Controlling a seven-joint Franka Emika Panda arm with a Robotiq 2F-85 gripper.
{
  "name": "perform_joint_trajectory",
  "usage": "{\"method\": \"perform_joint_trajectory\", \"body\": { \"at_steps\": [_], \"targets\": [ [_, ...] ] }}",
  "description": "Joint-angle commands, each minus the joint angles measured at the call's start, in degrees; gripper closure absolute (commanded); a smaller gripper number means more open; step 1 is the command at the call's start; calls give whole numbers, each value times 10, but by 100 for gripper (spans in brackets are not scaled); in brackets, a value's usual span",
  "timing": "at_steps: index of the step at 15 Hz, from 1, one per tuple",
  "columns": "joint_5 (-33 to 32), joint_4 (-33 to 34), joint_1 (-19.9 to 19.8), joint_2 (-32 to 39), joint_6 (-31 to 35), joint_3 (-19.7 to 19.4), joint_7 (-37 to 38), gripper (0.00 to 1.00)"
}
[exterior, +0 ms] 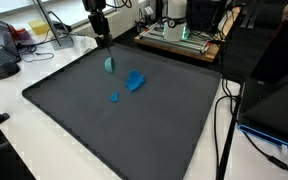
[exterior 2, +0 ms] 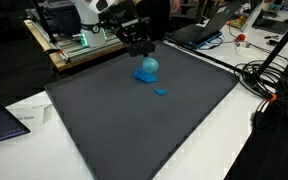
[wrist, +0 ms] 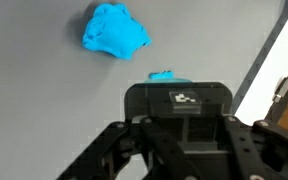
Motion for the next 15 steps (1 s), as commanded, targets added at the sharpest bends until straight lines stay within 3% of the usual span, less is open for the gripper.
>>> {"method": "perform_joint_trajectory", "body": {
  "at_steps": [1, 8, 11, 15],
  "targets": [
    [-40, -35, 27, -40, 35, 4, 83, 79],
    [-182, -35, 55, -48, 77, 22, 256, 79],
    [-294, -23, 64, -45, 66, 33, 322, 79],
    [-424, -11, 75, -47, 62, 47, 350, 79]
  ]
}}
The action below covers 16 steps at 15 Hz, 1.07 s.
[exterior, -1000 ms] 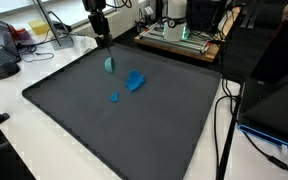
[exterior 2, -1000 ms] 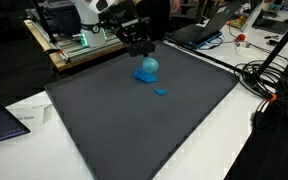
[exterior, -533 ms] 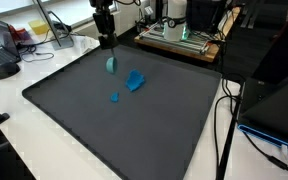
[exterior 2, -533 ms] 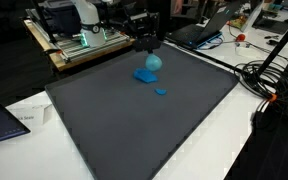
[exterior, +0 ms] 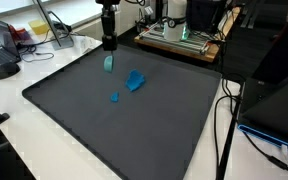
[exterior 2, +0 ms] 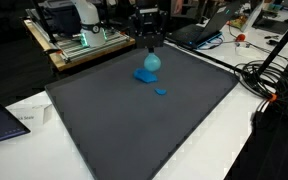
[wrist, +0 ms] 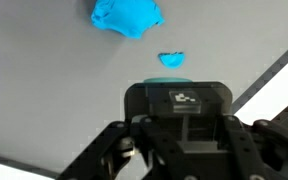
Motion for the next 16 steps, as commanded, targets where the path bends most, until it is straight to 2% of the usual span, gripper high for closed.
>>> {"method": "perform_joint_trajectory", "body": {
  "at_steps": [1, 7, 16],
  "targets": [
    [-89, 6, 11, -16, -10, 11, 18, 79],
    [-130, 11, 21, -17, 5, 22, -28, 79],
    [-138, 21, 32, -15, -17, 35, -124, 79]
  ]
}}
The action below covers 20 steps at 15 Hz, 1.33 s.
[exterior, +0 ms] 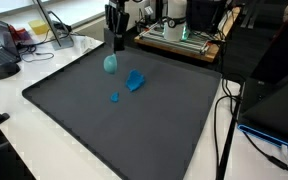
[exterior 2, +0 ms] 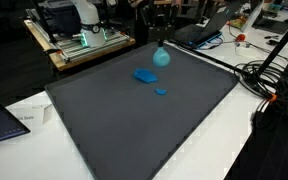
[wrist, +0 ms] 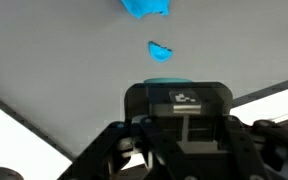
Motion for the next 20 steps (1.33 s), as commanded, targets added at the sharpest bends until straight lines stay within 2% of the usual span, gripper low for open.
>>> {"method": "perform_joint_trajectory", "body": {
  "at_steps": [1, 7, 11, 12, 19, 20],
  "targets": [
    [-19, 6, 8, -11, -22, 6, -25, 79],
    [-71, 29, 23, -2, -83, 22, -29, 79],
    [-75, 54, 39, 12, -135, 36, -61, 79],
    [-64, 33, 34, 3, -110, 29, -44, 54],
    [-64, 43, 41, 9, -124, 34, -57, 54],
    [-64, 43, 41, 9, -124, 34, -57, 79]
  ]
}}
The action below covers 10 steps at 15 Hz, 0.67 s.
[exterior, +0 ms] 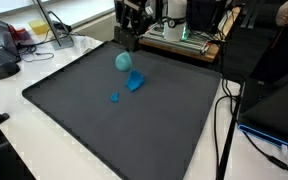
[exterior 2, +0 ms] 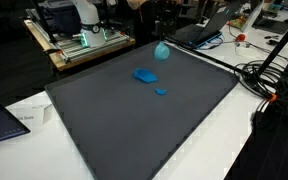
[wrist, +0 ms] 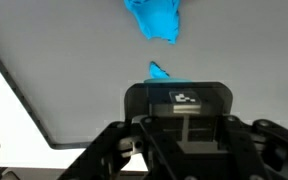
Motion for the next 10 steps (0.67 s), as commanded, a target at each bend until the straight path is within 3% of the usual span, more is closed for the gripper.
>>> {"method": "perform_joint_trajectory", "body": {
  "at_steps": [1, 10],
  "targets": [
    [-13, 4, 6, 1, -5, 0, 10, 79],
    [-117, 20, 42, 25, -63, 28, 56, 79]
  ]
}}
